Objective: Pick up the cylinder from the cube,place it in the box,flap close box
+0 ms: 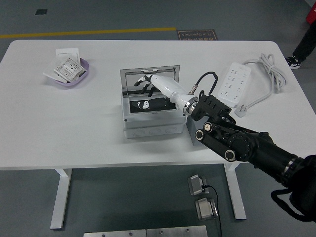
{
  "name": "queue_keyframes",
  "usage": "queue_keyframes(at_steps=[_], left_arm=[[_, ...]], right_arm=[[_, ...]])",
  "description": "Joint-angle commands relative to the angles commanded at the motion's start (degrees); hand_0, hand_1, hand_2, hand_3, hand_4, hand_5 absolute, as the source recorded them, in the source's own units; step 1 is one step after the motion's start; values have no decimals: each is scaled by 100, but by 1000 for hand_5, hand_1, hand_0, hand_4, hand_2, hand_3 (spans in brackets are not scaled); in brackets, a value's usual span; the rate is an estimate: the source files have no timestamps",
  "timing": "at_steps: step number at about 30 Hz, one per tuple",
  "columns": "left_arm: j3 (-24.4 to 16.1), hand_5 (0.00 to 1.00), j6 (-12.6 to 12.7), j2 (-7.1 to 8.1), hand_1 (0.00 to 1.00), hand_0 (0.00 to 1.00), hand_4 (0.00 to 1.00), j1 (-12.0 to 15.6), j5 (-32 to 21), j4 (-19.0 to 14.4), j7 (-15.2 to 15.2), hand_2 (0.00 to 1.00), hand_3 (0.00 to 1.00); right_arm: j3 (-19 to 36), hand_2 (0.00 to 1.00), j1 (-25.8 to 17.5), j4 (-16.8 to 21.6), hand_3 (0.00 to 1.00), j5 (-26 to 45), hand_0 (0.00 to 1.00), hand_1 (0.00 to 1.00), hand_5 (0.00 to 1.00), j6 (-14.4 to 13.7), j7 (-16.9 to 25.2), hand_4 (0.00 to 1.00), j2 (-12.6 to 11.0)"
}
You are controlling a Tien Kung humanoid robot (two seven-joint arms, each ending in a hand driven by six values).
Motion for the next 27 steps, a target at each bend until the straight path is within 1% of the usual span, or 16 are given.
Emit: queue_keyframes(at_steps=[2, 7, 8, 12, 15, 18, 20, 23, 27], left_arm=[[-3, 679, -2, -5, 757, 747, 812, 18, -9, 0, 4, 727, 833], [-13, 679, 2, -11, 757, 747, 812, 28, -15, 0, 0, 727, 833], [-13, 673, 2, -11, 757, 745, 811, 28, -17, 0, -1, 727, 833], [-18, 673, 4, -9, 757, 745, 811, 24, -15, 0, 0, 727, 833], [-20, 663, 4, -7, 757, 746, 810, 22, -12, 0, 3, 726, 832], [-22, 663, 5, -2, 757, 746, 810, 17, -7, 0, 4, 726, 832], [-27, 662, 6, 2, 757, 745, 809, 15, 2, 0, 6, 726, 832], [-36, 662, 6, 9, 757, 745, 809, 12, 21, 0, 7, 726, 832], [-43, 660, 7, 16, 756, 745, 808, 2, 42, 0, 4, 726, 832]], right_arm=[[55, 583, -67, 282, 753, 28, 612, 457, 509, 71, -80, 859, -141], [218, 583, -131, 851, 753, 56, 612, 457, 509, 251, -250, 859, -349], [243, 589, -128, 946, 757, 68, 592, 455, 518, 281, -275, 862, -378], [351, 589, -45, 1186, 757, 130, 592, 455, 518, 374, -339, 862, -457], [414, 590, 63, 1180, 757, 168, 589, 450, 523, 403, -362, 864, -454], [466, 590, 199, 1058, 757, 199, 589, 450, 523, 418, -366, 864, -425], [513, 590, 310, 937, 754, 218, 571, 451, 527, 435, -361, 862, -398], [582, 590, 470, 730, 754, 235, 571, 451, 527, 498, -361, 862, -355], [630, 593, 691, 394, 751, 234, 555, 455, 526, 590, -356, 861, -269]])
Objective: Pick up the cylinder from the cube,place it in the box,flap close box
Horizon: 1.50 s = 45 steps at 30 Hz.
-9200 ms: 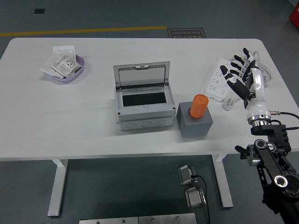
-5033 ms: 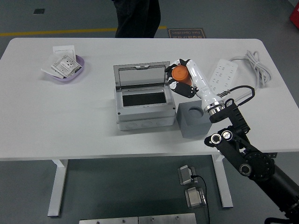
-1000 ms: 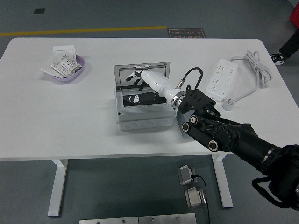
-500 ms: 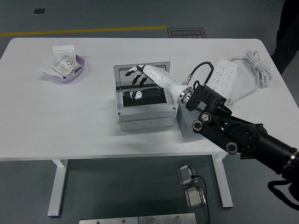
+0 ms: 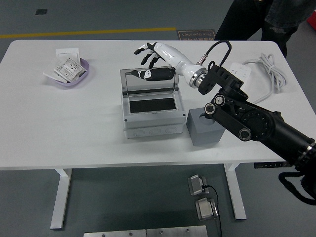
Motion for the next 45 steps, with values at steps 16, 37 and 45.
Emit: queue_keyframes(at_steps=[16, 37, 45], left_arm=[[-34, 658, -14, 41, 757, 744, 808, -84, 99, 0, -1, 726, 832], [18, 656, -16, 40, 757, 742, 809, -106, 83, 0, -46, 727, 826], [20, 656, -15, 27, 758, 742, 810, -81, 84, 0, -56, 727, 825]], right_arm=[[-195, 685, 541, -1401, 722, 149, 668, 673, 533, 96, 96, 850, 490], [-694, 709, 421, -1607, 743, 299, 700, 697, 532, 65, 169, 840, 563], [-788, 708, 307, -1374, 742, 235, 695, 698, 533, 35, 163, 838, 412]])
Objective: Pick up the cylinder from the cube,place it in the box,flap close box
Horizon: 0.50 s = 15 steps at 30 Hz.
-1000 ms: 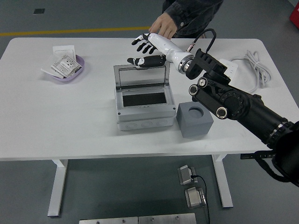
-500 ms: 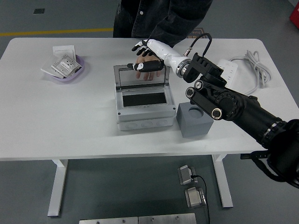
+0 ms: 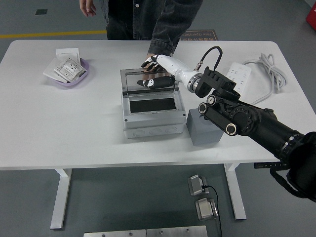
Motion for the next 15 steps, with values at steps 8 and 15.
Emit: queue_keyframes(at_steps=[8, 15], left_arm=[[39, 657, 5, -11, 757, 741, 810, 17, -46, 0, -22, 727, 824], [30, 654, 7, -11, 758, 741, 809, 34, -43, 0, -18, 727, 823]], right_arm=[[-103, 703, -121, 550, 739, -113, 686, 697, 539, -70, -18, 836, -238], [-183, 701, -159, 925, 738, -311, 674, 688, 540, -105, -43, 835, -305]])
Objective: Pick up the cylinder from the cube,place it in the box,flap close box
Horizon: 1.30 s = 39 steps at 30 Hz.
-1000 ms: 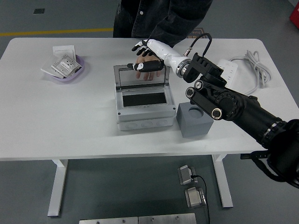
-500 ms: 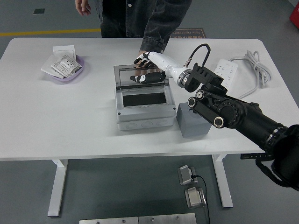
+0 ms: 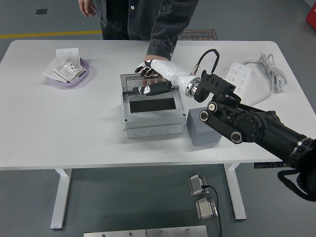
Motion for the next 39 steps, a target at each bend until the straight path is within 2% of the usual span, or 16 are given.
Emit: queue_keyframes(at_steps=[13, 23, 39], left_arm=[[31, 655, 4, 0, 758, 740, 809, 29, -61, 0, -12, 727, 823], [47, 654, 4, -14, 758, 740, 808, 44, -79, 0, -19, 727, 823], [52, 656, -8, -50, 758, 739, 808, 60, -76, 0, -20, 727, 822]], right_arm=[[-212, 698, -70, 576, 735, -103, 664, 680, 540, 0, -95, 835, -312], [-211, 695, -239, 833, 733, -115, 623, 670, 538, 8, -132, 832, -518], [-6, 692, -554, 1221, 731, -224, 621, 667, 528, 6, -203, 826, -788]])
